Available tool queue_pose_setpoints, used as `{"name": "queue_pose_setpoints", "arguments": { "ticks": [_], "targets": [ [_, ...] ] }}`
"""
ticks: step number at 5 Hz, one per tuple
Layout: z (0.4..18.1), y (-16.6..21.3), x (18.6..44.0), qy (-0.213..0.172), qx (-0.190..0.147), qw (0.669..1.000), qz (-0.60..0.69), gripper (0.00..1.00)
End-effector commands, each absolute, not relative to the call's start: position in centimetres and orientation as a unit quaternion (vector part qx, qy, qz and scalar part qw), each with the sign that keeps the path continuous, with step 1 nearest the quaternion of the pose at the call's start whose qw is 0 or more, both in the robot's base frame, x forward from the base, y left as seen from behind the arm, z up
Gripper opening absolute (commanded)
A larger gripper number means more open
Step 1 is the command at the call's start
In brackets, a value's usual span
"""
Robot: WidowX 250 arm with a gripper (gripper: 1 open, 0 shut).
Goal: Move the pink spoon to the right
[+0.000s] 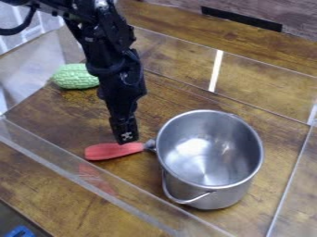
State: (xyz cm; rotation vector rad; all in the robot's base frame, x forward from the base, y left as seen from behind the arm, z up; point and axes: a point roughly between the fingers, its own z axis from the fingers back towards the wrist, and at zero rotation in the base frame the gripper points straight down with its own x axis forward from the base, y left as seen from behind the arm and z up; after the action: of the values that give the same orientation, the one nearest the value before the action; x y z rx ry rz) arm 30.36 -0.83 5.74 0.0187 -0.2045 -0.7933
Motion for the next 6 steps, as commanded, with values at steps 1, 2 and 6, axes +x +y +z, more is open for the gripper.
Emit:
{"name": "queue_pose_setpoints", "arguments": {
  "ticks": [1,2,6],
  "targets": [
    [6.5,-0.1,30.8,-0.128,0.013,0.917,-0.378,1.00],
    [6.2,0.0,30.8,-0.128,0.008,0.917,-0.378,0.00],
    [4.5,0.3,30.5,-0.125,-0.012,0.917,-0.380,0.00]
  ]
}}
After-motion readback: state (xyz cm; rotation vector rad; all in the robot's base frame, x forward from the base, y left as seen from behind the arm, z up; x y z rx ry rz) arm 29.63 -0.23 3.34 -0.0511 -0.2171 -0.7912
